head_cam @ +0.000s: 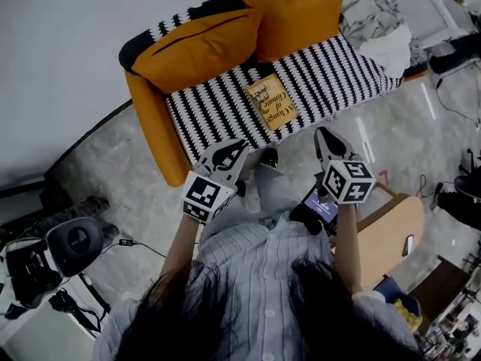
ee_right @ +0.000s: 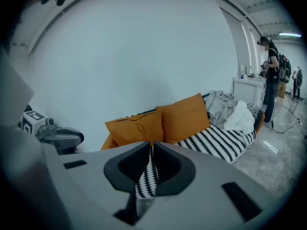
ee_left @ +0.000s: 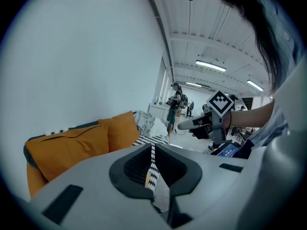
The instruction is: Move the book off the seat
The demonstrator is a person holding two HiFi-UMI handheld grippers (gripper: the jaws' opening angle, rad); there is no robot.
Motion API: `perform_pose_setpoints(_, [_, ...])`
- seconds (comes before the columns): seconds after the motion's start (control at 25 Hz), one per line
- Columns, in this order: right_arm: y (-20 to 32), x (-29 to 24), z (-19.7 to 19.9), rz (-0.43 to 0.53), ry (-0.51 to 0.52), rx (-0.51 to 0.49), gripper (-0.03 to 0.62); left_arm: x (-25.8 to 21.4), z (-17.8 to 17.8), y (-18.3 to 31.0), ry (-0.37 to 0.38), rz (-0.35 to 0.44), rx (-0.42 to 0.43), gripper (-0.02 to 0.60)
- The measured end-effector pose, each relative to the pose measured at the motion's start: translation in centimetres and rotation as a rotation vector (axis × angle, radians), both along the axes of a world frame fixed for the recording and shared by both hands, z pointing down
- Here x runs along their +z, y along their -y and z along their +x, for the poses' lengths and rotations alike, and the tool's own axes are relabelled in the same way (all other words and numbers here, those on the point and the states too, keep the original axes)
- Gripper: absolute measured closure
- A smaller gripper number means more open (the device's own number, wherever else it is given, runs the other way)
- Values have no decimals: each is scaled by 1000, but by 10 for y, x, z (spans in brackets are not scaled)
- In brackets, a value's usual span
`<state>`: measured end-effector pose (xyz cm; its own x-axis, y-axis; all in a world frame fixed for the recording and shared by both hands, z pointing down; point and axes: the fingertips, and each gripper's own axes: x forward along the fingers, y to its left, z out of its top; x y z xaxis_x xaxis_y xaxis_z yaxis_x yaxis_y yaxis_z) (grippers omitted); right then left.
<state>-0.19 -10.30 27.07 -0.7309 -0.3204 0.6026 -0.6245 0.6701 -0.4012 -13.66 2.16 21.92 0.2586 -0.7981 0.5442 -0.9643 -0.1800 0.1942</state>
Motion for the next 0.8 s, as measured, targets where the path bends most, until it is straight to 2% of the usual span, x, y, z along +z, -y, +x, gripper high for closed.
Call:
perform_pose_setpoints(0.32, [79, 75, 25, -82, -66, -46, 560, 55, 4, 73, -43, -124, -33, 568])
perform_pose_setpoints(0.52, [109, 129, 18, -128, -50, -112, 560, 98, 17, 100, -66, -206, 40, 563])
perform_pose_setpoints(0.68, [113, 180, 7, -182, -27, -175, 559, 141, 11, 108, -60, -277, 41, 561])
perform_pose_setpoints(0.72, [113, 192, 3, -210, -22, -188, 560, 150, 9, 110, -77, -297, 42, 548])
perform_pose_setpoints(0.8, [113, 214, -9, -275, -11, -200, 559, 166, 1, 118, -133, -338, 50, 456])
